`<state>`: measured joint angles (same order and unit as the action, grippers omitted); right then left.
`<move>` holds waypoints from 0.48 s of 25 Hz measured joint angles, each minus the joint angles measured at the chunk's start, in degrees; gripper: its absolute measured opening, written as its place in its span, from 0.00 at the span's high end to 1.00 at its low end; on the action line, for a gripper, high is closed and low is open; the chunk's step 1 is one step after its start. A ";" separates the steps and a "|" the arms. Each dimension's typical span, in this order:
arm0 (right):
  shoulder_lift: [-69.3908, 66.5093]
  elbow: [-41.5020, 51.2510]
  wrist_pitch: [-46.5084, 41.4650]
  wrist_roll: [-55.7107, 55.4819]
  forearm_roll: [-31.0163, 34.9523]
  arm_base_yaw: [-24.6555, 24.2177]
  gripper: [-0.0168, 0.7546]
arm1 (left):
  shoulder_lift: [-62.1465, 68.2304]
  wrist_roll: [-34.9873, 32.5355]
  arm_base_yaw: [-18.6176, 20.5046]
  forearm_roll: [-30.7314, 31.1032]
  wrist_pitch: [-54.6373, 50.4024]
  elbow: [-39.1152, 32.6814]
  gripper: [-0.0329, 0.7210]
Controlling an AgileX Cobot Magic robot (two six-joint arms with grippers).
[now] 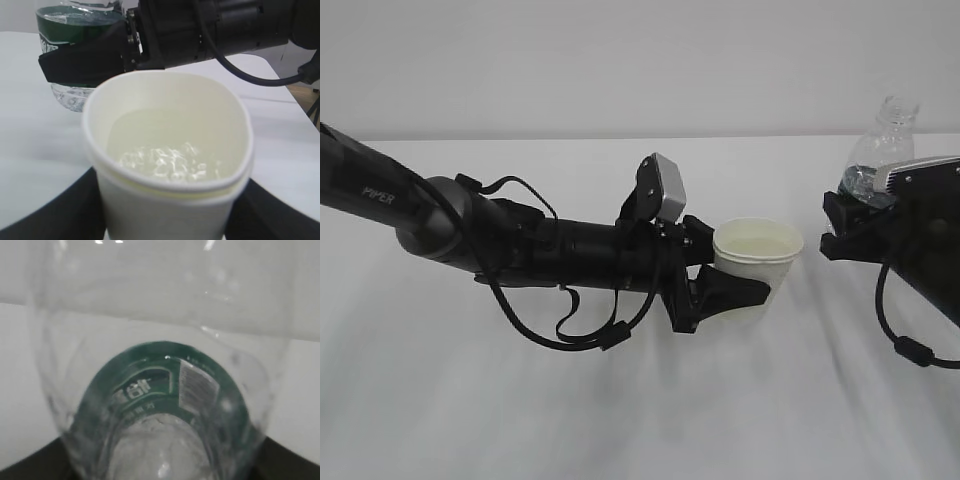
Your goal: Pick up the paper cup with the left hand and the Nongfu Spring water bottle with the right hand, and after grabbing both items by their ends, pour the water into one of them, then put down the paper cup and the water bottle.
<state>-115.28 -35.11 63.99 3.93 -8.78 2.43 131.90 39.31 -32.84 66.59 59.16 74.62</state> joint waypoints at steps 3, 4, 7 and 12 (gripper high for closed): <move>0.00 0.00 0.00 0.00 1.62 0.00 0.45 | 0.00 -0.04 0.00 -0.22 0.00 0.00 0.36; 0.00 0.00 0.11 0.00 1.75 0.00 0.45 | 0.00 -0.13 0.00 -0.22 0.00 0.00 0.36; 0.00 0.00 0.11 0.07 2.65 0.00 0.45 | 0.00 -0.13 0.00 -0.32 0.00 0.00 0.36; 0.00 0.02 -1.10 0.07 3.06 0.00 0.45 | 0.00 -0.13 0.00 -0.32 0.00 0.00 0.36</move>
<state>-115.28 -35.09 62.89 4.00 -5.73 2.43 131.90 39.18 -32.84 66.27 59.16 74.62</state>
